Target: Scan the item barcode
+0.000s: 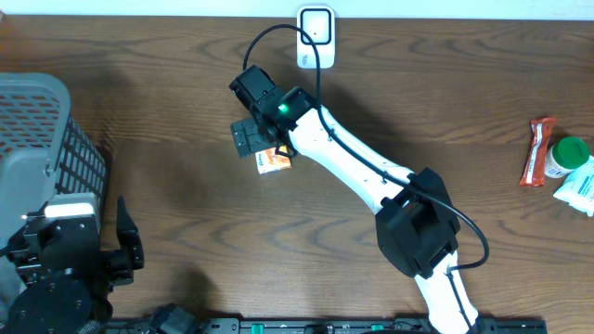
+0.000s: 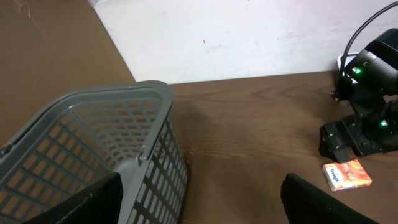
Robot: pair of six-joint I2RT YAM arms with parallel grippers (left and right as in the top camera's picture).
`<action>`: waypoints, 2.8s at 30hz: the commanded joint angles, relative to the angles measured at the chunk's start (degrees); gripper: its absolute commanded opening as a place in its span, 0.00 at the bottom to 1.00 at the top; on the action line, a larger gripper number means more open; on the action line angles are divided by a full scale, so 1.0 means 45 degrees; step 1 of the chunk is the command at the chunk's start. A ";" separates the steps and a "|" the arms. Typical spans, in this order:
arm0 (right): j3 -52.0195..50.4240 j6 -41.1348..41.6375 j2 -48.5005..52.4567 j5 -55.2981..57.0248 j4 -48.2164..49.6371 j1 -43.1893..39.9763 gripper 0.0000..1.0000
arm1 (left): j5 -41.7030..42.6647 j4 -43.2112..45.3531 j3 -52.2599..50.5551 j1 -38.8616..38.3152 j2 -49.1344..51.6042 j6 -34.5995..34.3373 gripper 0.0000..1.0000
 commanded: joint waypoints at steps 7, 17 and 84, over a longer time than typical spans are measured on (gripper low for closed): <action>0.0092 0.0826 0.1506 0.0155 0.0359 -0.0063 0.99 | -0.0068 -0.0010 0.0019 0.0005 -0.0092 -0.0024 0.82; 0.0087 0.1200 0.1928 0.0053 -0.0019 -0.0053 0.99 | -0.0068 -0.0015 0.0019 0.0005 -0.0092 -0.0024 0.82; -0.2152 0.1185 0.1982 -0.0199 0.1035 -0.0471 0.88 | -0.0068 -0.0015 0.0019 0.0005 -0.0092 -0.0024 0.82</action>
